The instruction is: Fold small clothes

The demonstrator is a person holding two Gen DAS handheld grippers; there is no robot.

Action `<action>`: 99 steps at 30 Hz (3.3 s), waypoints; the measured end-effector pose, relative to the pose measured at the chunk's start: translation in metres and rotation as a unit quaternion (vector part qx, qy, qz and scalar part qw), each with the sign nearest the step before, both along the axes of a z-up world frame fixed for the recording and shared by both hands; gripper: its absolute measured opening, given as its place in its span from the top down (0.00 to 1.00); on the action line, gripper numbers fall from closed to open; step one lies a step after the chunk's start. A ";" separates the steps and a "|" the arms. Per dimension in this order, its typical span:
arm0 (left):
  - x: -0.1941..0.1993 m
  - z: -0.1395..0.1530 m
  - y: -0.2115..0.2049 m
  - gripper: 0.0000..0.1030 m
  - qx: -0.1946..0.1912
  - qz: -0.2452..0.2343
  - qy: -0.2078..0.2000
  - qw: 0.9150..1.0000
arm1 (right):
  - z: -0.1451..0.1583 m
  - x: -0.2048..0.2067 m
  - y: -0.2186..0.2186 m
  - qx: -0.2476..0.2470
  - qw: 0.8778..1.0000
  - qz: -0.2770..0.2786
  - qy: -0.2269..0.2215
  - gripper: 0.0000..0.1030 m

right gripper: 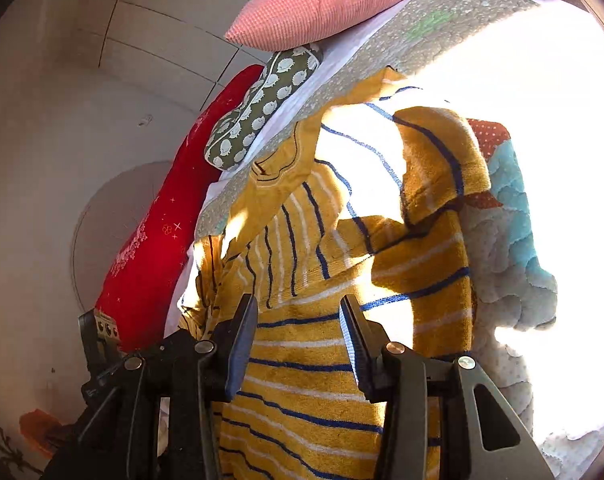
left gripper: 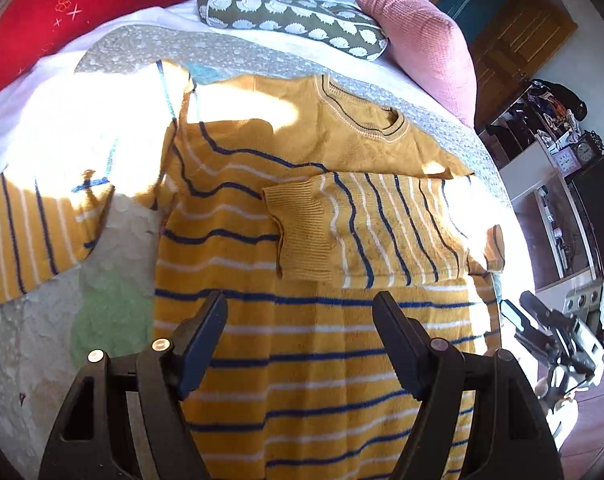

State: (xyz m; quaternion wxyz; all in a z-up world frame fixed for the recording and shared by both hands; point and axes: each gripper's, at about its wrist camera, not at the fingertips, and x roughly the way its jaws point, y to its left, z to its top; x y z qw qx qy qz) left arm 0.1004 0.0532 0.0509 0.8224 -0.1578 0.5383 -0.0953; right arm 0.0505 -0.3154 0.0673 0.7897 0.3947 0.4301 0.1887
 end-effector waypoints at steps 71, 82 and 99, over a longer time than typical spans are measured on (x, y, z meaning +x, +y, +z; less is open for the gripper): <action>-0.120 0.013 0.266 0.44 0.034 0.262 -0.052 0.963 | 0.038 0.065 0.115 -0.332 0.938 0.076 -0.056 0.45; -0.080 -0.040 0.311 0.36 -0.040 0.299 0.016 0.953 | 0.026 0.056 0.323 -0.317 0.910 0.252 -0.092 0.45; -0.022 0.069 0.160 0.94 -0.037 0.133 -0.103 0.985 | 0.009 -0.029 0.221 -0.246 0.951 0.176 -0.060 0.45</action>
